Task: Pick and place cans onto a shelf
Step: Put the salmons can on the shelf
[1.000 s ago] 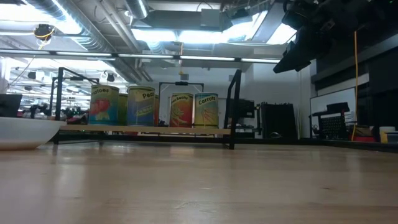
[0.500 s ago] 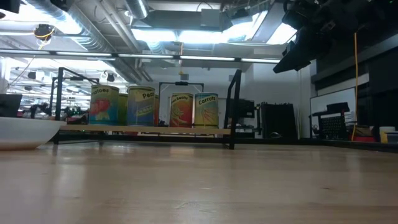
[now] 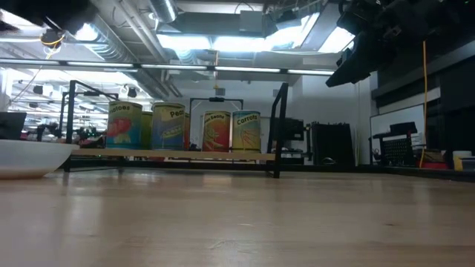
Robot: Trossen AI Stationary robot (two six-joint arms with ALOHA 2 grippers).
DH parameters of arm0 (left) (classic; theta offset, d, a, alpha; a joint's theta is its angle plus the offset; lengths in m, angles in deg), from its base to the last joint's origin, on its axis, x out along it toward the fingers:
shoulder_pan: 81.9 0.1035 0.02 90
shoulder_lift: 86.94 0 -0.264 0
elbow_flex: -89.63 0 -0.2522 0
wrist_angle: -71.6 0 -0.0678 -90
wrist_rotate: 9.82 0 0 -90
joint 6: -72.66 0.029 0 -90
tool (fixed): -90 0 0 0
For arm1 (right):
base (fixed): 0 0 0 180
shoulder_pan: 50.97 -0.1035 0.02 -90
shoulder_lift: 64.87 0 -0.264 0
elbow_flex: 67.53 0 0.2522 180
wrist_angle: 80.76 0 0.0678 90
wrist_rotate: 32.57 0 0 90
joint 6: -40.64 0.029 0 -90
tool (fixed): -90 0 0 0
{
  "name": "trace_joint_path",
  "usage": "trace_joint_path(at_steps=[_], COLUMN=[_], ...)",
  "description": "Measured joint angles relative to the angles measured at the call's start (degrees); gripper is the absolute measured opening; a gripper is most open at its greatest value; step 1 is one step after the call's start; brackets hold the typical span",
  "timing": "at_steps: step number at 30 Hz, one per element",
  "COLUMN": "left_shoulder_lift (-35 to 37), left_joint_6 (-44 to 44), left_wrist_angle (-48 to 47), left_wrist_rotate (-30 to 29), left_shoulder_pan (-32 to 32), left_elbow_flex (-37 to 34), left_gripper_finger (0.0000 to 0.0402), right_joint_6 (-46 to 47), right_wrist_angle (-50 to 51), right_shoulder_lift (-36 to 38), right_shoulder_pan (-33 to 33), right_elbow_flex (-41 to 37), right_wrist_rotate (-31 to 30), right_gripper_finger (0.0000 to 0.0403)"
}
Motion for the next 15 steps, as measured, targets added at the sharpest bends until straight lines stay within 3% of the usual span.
trace_joint_path(at_steps=[5,10,15], left_shoulder_lift=[9.03,17.37,19.93], left_joint_6=[-5.14,-13.25,-18.46], left_wrist_angle=[8.43,28.24,40.01], left_wrist_rotate=[1.08,2.41,2.52], left_shoulder_pan=[1.37,0.49,-0.74], left_elbow_flex=[-11.59,-21.86,-27.27], left_gripper_finger=[0.0108,0.0108,0.0107], right_joint_6=[-0.20,-1.55,-1.51], right_wrist_angle=[-0.01,-0.02,-0.02], right_shoulder_lift=[0.00,0.02,0.02], right_shoulder_pan=[0.00,0.00,0.04], right_elbow_flex=[0.00,0.00,0.00], right_wrist_rotate=[-0.01,-0.02,-0.01], right_gripper_finger=[0.0068,0.0068,0.0068])
